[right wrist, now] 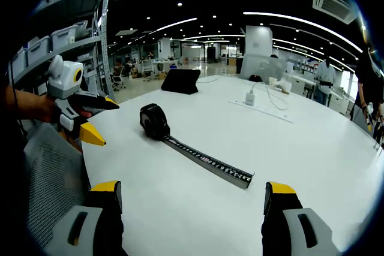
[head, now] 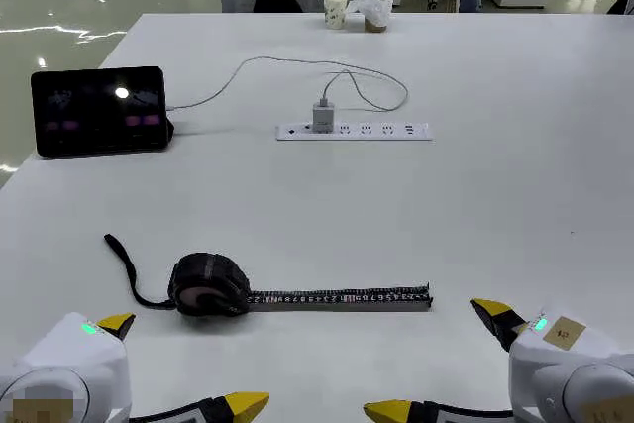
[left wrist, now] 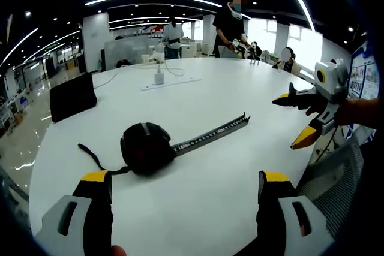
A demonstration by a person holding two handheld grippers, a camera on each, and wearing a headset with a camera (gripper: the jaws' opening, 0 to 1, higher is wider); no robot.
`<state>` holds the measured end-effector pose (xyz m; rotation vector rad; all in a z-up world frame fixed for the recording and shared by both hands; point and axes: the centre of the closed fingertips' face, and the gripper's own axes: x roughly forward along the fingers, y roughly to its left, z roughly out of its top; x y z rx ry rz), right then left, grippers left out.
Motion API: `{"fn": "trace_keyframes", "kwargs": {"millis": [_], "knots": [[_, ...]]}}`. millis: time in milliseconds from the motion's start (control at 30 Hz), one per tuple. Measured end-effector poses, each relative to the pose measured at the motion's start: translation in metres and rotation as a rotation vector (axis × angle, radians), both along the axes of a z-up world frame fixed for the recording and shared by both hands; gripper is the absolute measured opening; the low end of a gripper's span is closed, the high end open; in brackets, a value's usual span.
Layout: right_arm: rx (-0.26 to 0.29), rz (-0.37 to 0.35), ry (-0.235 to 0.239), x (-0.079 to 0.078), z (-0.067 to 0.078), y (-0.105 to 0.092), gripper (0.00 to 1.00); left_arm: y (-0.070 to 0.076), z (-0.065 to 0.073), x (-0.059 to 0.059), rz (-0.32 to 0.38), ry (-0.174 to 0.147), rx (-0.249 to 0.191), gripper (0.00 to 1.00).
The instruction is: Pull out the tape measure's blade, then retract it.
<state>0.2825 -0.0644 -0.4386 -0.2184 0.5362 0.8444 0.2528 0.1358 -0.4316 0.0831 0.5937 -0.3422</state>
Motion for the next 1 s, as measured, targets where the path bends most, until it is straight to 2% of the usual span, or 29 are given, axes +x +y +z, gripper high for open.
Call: {"fn": "trace_keyframes", "kwargs": {"millis": [533,1000], "knots": [[0.006,0.006,-0.009,-0.0023,0.0046,0.0018,0.99,-0.0056,0.0032,0.0025,0.013,-0.021,-0.009,0.99],[0.015,0.016,-0.008,-0.0020,0.0059,0.0027,0.99,-0.0056,0.0038,0.0068,0.025,-0.024,-0.007,0.99]]}}
